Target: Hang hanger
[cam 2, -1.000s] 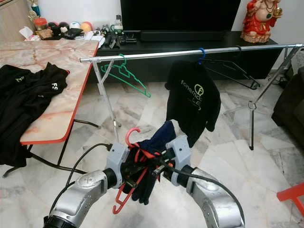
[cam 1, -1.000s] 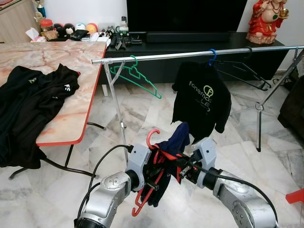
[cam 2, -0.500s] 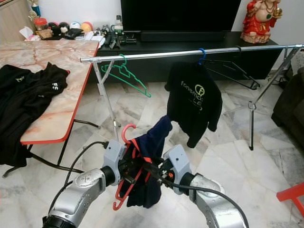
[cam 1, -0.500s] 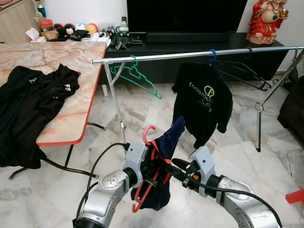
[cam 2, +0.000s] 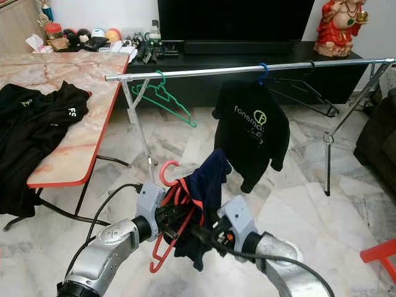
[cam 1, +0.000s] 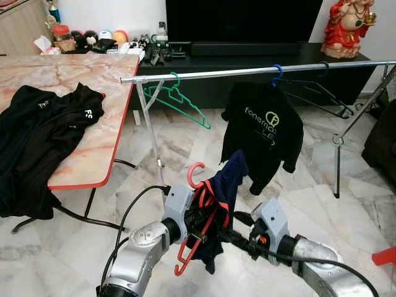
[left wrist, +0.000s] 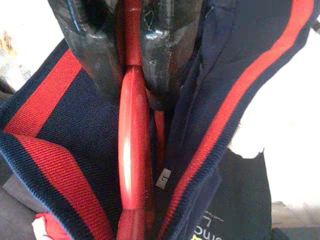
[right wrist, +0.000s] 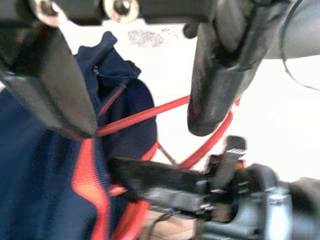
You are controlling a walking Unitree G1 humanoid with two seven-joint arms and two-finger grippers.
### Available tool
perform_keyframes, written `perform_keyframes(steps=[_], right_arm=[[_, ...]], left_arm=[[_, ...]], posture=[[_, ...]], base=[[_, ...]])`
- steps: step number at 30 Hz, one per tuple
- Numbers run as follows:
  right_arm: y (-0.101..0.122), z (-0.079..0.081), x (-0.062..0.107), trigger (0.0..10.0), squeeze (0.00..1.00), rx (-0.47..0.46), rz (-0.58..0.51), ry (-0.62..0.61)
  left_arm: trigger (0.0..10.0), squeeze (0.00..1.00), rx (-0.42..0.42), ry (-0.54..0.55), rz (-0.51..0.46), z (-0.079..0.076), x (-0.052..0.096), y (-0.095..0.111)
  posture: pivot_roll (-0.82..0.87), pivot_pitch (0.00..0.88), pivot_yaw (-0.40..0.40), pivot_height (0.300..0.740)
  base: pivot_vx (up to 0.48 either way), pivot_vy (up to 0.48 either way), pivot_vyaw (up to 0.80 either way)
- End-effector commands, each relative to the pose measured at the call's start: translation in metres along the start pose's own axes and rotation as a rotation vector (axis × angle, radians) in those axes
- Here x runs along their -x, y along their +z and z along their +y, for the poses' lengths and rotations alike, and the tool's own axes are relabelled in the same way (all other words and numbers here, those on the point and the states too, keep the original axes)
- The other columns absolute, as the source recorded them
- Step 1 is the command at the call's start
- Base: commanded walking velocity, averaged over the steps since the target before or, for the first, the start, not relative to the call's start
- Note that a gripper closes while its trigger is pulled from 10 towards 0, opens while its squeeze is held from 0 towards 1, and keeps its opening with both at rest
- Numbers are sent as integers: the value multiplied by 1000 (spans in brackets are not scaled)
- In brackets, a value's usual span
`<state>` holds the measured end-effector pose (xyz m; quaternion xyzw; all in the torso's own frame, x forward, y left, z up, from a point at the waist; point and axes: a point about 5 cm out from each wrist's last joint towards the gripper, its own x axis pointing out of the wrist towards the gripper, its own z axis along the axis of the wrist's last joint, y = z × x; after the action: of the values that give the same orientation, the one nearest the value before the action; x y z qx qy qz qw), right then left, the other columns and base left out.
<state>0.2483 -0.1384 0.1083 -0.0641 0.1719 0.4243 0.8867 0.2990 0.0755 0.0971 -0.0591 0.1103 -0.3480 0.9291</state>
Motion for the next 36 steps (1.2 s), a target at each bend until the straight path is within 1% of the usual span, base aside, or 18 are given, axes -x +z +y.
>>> perform_keyframes(steps=[1,2,5,6,7,8,9,14,15,17,23,27,28,29,33,34,35,36], right_arm=[[6,-2,8,10000,1000,65,-3,-1],[6,-2,8,10000,1000,65,-3,-1],[24,-44,28,10000,1000,140,-23,-210],[34,-55,34,10000,1000,162,-52,-261],[59,-67,45,10000,1000,203,-134,-301],[68,-70,49,10000,894,219,-166,-301],[77,-73,52,10000,0,239,-188,-300],[94,-87,59,10000,0,311,-175,-283],[89,-88,56,10000,0,377,-88,-208],[82,-86,52,10000,0,436,-19,-103],[78,-77,44,10000,0,418,15,227],[69,-76,40,10000,0,396,70,355],[66,-75,40,10000,678,391,92,392],[64,-74,40,10000,1000,387,109,440],[55,-74,41,10000,976,380,172,540],[50,-74,41,10000,522,386,202,556],[45,-75,40,10000,231,391,227,573],[41,-76,39,10000,0,388,248,585]], left_arm=[[10000,0,-3,-33,-45,-2,0,7],[10000,0,-3,-33,-45,-2,0,7],[10000,0,-44,-66,-19,0,5,3],[10000,0,-53,-76,-11,0,6,2],[10000,0,-72,-112,7,-1,10,-1],[10000,0,-79,-127,15,-2,11,-2],[10000,0,-90,-142,21,-3,13,-4],[10000,0,-147,-235,43,-10,19,-7],[10000,0,-169,-305,63,-14,22,-9],[10000,0,-195,-376,90,-19,25,-12],[10000,0,-316,-531,176,-29,25,-14],[10000,0,-373,-595,204,-35,22,-16],[10000,0,-390,-616,213,-37,21,-17],[10000,0,-408,-639,225,-39,21,-17],[10000,0,-449,-692,258,-42,22,-19],[10000,0,-458,-697,264,-43,22,-19],[10000,0,-467,-705,271,-43,22,-20],[10000,0,-472,-713,277,-43,22,-20]], posture=[[22,80,-29,740],[22,80,-29,740],[15,81,-30,740],[15,81,-30,740],[10,79,-28,740],[9,78,-27,740],[9,78,-27,740],[3,78,-22,740],[4,77,-21,740],[5,75,-23,740],[6,78,-24,740],[10,72,-32,740],[14,70,-34,740],[16,68,-37,740],[17,59,-44,740],[16,58,-45,740],[16,56,-48,740],[15,57,-49,740]], base=[[0,0,0],[0,0,0],[0,0,0],[0,0,0],[0,0,0],[0,0,0],[0,0,0],[0,0,0],[0,0,0],[0,0,0],[0,0,0],[0,0,0],[0,0,0],[0,0,0],[0,0,0],[0,0,0],[0,0,0],[0,0,0]])
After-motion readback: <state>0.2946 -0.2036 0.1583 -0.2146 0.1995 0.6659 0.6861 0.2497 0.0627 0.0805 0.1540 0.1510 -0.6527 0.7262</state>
